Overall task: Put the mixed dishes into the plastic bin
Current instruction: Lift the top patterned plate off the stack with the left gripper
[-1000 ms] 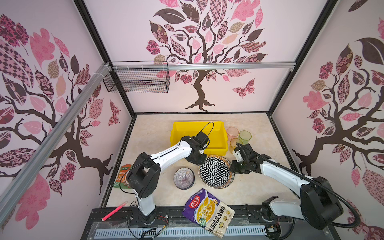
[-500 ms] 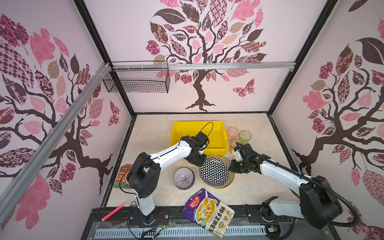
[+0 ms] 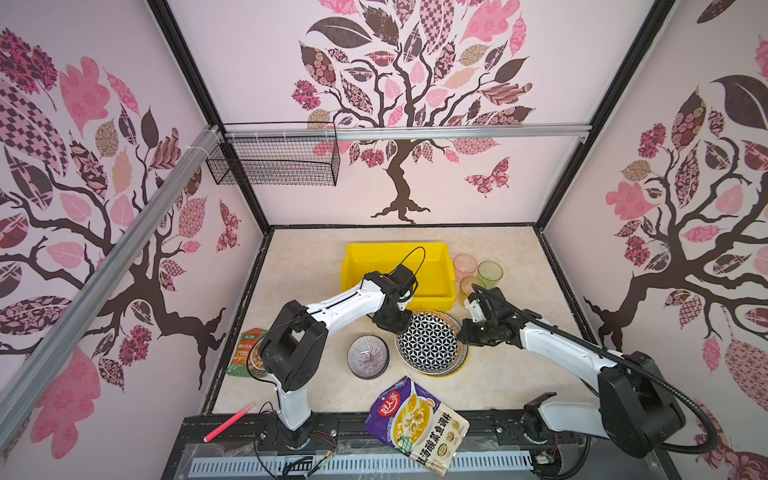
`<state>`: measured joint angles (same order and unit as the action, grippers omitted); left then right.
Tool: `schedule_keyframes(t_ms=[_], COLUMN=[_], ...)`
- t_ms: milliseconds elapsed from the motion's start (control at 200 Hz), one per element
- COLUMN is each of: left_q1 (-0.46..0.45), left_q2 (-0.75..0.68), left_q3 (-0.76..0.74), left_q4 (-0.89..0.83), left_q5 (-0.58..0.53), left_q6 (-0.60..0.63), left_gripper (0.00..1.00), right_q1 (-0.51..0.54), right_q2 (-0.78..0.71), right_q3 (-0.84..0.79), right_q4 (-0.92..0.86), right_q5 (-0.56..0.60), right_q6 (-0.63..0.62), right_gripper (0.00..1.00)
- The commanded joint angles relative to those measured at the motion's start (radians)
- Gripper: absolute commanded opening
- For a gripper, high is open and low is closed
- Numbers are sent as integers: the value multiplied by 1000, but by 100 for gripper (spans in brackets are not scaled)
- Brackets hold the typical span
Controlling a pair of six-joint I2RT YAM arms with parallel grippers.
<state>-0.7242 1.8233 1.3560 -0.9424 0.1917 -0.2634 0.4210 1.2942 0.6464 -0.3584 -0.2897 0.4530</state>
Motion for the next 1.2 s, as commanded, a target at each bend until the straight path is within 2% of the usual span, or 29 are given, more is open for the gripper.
schedule_keyframes(t_ms=[0,630,735,920,1196], left_q1=[-6,16,19,26,34], left_q2=[16,31,27,9,-31], left_q3=[0,12,14,6,6], left_q4=[5,20,24,20,17], left_q5=[69,132,129,114,101], left_q6=[-3,-28,-32,-28,-23], left_gripper=[22,18,11,7,0], right_q1=[8,26,26,26,26], right_q2=[39,36,32,17,-28], right_q3=[-25,-37,-36,-38,-26], right_q4=[-2,77,78,80,70], right_q5=[6,-14,-20,-27,-20], right_q6=[32,29,24,21,21], right_gripper=[3,2,3,7,18])
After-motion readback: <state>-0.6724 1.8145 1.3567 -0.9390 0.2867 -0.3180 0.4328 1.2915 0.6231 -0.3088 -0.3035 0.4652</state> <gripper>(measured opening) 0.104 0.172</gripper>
